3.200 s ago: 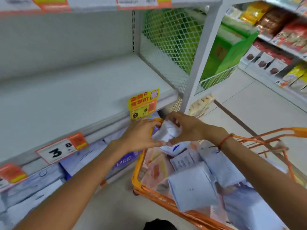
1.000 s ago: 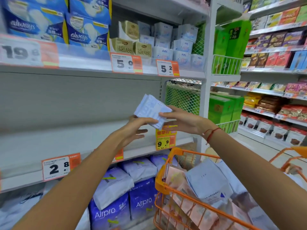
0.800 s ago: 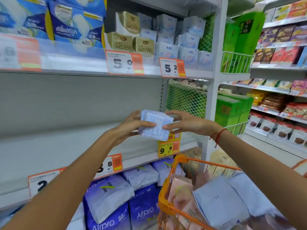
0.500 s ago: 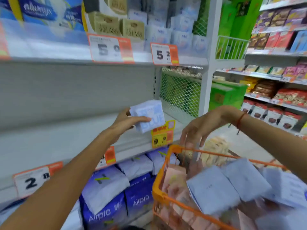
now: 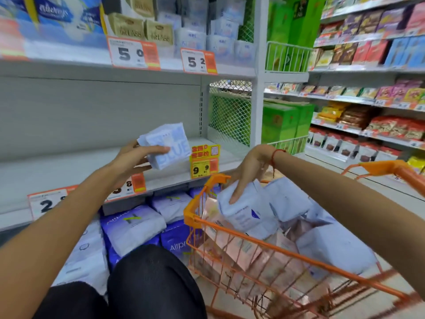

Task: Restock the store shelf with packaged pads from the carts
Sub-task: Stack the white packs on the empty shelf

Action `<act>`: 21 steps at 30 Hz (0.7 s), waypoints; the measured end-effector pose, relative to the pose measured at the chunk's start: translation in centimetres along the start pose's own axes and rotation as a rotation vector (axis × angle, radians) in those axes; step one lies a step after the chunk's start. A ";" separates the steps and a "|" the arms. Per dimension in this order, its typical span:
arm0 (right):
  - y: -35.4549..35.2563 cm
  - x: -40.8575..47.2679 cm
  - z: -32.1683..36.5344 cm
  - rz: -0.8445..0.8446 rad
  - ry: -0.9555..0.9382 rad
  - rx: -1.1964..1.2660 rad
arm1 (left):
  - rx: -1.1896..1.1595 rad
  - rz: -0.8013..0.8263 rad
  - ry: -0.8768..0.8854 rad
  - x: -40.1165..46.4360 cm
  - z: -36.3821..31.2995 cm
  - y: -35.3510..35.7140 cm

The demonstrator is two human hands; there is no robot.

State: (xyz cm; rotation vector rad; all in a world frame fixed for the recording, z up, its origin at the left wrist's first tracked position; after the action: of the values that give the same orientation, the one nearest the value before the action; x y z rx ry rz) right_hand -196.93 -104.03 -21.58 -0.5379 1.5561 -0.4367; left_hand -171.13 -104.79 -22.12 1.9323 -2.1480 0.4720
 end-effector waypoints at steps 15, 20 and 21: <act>-12.4 6.6 -4.9 -0.500 -0.649 1.149 | 0.082 -0.194 0.078 11.9 2.7 -3.4; -20.1 10.2 -2.5 -0.759 -0.639 1.082 | 0.159 -0.155 0.029 18.0 7.3 -4.5; -21.6 10.9 -2.0 -0.839 -0.634 1.057 | 0.185 -0.128 0.021 19.0 8.3 -4.7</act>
State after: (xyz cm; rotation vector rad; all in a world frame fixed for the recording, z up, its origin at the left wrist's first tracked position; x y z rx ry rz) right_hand -197.57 -128.01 -17.90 -0.3885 0.2906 -1.4463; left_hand -168.21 -125.82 -22.39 2.1347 -2.0153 0.6848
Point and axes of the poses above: each hand's wrist, its own x-axis towards the middle knuckle, its own y-axis out of the palm, z = x × y, the point moved 3 cm from there along x, towards the middle knuckle, and after that the axes turned 15 degrees about y, right-handed, at the moved point
